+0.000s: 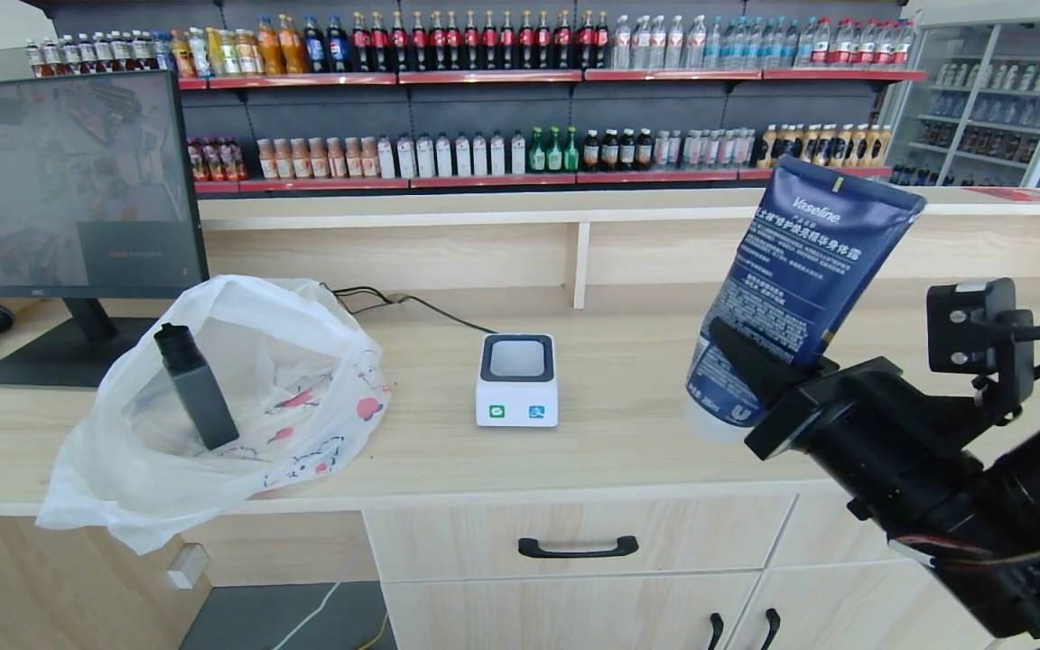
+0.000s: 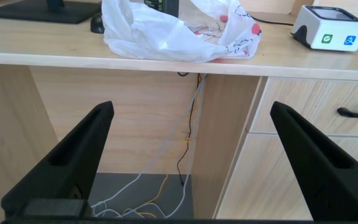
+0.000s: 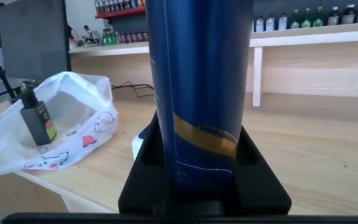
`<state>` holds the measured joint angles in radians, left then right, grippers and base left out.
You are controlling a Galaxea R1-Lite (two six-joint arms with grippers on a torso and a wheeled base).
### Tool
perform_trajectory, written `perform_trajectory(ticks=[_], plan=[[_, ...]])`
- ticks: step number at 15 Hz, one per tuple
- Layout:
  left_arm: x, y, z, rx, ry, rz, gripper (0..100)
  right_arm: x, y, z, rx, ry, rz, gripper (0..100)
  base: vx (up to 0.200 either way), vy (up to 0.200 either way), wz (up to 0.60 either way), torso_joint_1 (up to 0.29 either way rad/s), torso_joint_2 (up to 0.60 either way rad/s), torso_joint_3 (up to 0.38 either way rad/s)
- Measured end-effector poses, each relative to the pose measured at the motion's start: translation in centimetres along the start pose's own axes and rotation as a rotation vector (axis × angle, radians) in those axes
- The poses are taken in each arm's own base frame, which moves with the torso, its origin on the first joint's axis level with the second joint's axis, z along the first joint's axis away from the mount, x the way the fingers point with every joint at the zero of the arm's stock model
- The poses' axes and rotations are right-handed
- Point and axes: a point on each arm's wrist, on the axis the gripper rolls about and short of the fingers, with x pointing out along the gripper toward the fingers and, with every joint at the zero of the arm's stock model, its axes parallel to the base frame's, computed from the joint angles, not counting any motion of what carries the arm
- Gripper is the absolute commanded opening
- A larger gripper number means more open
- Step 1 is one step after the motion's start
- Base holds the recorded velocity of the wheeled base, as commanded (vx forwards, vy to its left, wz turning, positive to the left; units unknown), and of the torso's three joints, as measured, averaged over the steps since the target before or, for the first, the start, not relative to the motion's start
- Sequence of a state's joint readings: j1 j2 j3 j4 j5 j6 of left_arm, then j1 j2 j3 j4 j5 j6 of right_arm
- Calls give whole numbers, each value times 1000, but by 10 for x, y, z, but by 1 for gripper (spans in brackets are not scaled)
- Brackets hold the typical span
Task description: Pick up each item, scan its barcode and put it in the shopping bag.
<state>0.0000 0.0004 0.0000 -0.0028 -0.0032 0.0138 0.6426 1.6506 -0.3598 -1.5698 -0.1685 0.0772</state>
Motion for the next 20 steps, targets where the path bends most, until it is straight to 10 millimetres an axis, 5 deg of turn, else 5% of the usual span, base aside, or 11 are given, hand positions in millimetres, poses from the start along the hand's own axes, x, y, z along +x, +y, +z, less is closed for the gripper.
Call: perform_trajectory(ticks=[8,20], plan=[[0,0,0,0,0,0,100,-9,19,2,181,64,440,0,0,0,0,0,0,0],[0,0,0,0,0,0,100,-19,31,57,645,-17,588,0,0,0,0,0,0,0]])
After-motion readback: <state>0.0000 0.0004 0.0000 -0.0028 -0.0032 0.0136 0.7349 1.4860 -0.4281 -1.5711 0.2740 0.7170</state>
